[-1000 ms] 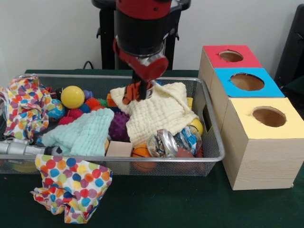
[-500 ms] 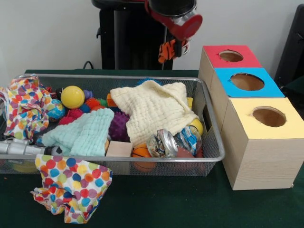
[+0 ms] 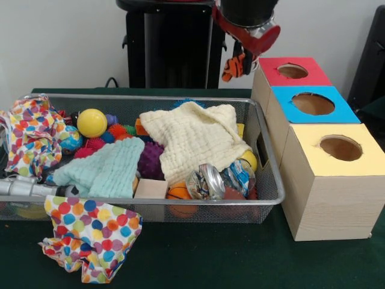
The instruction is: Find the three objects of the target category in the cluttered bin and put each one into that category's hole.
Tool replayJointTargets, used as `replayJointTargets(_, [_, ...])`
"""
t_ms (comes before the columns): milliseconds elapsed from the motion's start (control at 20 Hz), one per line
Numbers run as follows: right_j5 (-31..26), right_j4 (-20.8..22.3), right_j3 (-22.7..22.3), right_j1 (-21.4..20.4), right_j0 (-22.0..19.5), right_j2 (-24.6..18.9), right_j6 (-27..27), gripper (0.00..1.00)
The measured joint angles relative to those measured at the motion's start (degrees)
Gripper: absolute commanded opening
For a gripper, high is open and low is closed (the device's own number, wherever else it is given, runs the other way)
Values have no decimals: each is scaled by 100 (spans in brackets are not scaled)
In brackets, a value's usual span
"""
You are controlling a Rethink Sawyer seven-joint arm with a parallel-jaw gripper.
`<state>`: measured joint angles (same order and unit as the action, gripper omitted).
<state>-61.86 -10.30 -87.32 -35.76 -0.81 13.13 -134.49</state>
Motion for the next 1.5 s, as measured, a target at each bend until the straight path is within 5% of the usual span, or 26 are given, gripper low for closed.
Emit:
replayJointTargets(450, [1229, -304, -810, 314, 335, 19, -12, 0])
replayJointTargets(800, [1036, -527, -1051, 375, 810, 251, -219, 0])
replayJointTargets(1500, [240, -928, -1062, 230, 1798, 852, -1738, 0])
